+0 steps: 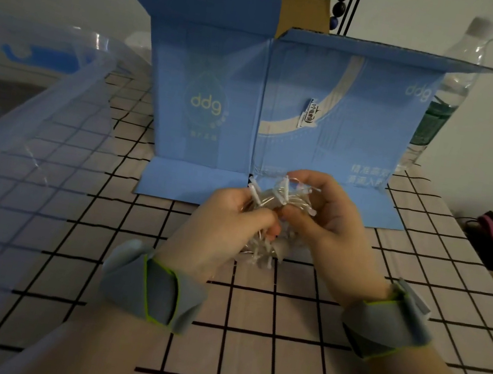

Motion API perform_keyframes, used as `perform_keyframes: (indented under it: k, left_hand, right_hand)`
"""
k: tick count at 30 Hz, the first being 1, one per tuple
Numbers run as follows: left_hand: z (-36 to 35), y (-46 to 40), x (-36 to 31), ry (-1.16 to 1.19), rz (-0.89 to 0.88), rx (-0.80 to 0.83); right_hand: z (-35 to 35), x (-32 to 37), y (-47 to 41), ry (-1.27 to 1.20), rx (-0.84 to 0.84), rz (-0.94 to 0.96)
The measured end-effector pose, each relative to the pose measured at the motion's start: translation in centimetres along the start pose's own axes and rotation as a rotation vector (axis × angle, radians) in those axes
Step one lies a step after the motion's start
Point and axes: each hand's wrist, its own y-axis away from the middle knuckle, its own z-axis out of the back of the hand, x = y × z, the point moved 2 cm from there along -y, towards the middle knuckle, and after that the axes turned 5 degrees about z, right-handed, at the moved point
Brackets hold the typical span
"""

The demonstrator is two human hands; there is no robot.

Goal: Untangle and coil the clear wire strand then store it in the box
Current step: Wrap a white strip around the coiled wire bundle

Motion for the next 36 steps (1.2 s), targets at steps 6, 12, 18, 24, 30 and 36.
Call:
perform_keyframes:
  k: [6, 12, 18, 24, 30, 36]
  left_hand:
    - [-0.5, -0.1, 0.0, 0.538, 0.146, 0.268]
    - [-1.1, -0.1, 0.2, 0.67, 0.209, 0.259]
    - [-1.1, -0.9, 0.9, 0.654, 0.244, 0.141]
    - [-0.3, -1.2, 0.8, 0.44, 0.164, 0.077]
    - [-0.1, -1.2, 0.7, 0.397, 0.168, 0.042]
    - [0.0, -1.1, 1.0, 0.369, 0.176, 0.014]
  right_hand:
    - [0.5, -0.3, -0.2, -0.225, -0.036, -0.069]
    - [0.5, -0.9, -0.3, -0.171, 0.023, -0.102]
    - [0.7, -0.9, -0.8, 0.047, 0.057, -0.158]
    - [3.0, -2.3, -3.6, 0.542, -0.295, -0.029]
    - [2.6, -5.4, -4.4, 0.951, -0.123, -0.008]
    - [2.0, -5.2, -4.2, 1.001, -0.053, -0.014]
